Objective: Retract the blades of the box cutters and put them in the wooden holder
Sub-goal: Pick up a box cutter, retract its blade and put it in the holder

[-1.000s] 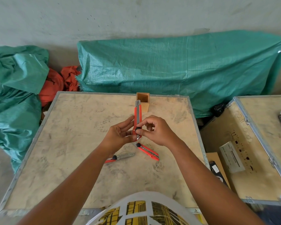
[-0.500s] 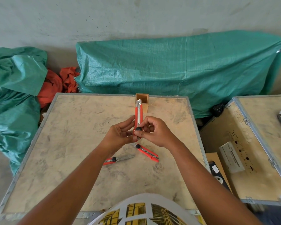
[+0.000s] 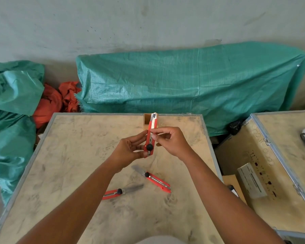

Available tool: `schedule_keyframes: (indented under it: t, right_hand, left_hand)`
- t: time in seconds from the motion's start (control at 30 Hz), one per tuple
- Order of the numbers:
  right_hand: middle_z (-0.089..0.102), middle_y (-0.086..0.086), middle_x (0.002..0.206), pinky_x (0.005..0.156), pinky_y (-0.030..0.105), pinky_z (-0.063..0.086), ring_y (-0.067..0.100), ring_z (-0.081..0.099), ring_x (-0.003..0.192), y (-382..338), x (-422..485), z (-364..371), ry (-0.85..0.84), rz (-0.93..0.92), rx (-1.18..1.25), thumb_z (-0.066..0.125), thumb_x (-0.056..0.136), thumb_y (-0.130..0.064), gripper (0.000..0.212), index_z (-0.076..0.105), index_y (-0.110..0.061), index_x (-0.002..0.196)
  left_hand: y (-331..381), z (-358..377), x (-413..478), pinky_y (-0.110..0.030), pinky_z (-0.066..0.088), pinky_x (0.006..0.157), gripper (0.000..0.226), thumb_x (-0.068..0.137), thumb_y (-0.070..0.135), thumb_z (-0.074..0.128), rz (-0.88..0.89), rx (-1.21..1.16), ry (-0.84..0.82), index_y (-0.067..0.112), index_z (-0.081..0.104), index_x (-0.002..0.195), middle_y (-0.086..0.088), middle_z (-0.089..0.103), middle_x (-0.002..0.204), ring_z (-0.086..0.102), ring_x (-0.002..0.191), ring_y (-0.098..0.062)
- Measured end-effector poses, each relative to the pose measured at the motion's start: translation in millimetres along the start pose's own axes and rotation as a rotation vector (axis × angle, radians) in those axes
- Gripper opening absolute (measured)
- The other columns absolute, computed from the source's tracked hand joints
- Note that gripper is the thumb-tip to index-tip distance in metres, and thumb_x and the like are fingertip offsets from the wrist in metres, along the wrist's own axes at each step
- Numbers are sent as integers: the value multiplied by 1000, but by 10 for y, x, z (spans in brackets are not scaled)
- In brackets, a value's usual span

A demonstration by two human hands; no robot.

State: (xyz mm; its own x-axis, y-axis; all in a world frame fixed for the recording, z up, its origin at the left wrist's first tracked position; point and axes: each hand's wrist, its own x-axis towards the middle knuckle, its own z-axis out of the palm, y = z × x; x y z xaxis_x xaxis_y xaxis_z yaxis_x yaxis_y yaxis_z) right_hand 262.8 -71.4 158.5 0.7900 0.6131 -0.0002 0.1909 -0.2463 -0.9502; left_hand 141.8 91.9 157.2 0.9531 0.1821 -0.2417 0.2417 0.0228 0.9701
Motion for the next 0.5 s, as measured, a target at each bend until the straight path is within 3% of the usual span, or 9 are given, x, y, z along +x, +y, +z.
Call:
schedule_keyframes:
  t: [0.2,0.3,0.4,0.5]
  right_hand:
    - [78,6,101,72,32,64,20,77,86,92,648,-153,50,47,127,74,89,-3,25,78,-15,111]
    - [79,6,95,75,34,64,20,77,82,256,1045,-196,106,51,103,74,89,-3,25,79,-16,110]
    - [79,0,100,80,31,62,12,76,85,511,1409,-193,200,4,-30,76,88,-7,24,79,-20,109]
    - [75,-4,102,81,17,54,6,69,88,773,1654,-129,258,-63,-194,75,88,-9,25,79,-19,110]
  left_hand:
    - [167,-149,701,-29,58,89,77,72,-6,83,51,65,4,18,55,140,6,67,132,71,104,-23]
    - [178,-222,1110,-36,56,97,75,70,-8,83,50,80,27,13,57,138,0,69,128,68,106,-21]
    - [114,-300,1514,-41,50,105,82,70,-1,86,-8,204,74,17,52,142,1,62,136,60,122,-16]
    - [-56,-388,1864,-42,40,112,95,68,14,90,-70,409,97,25,42,149,3,45,154,43,141,-18]
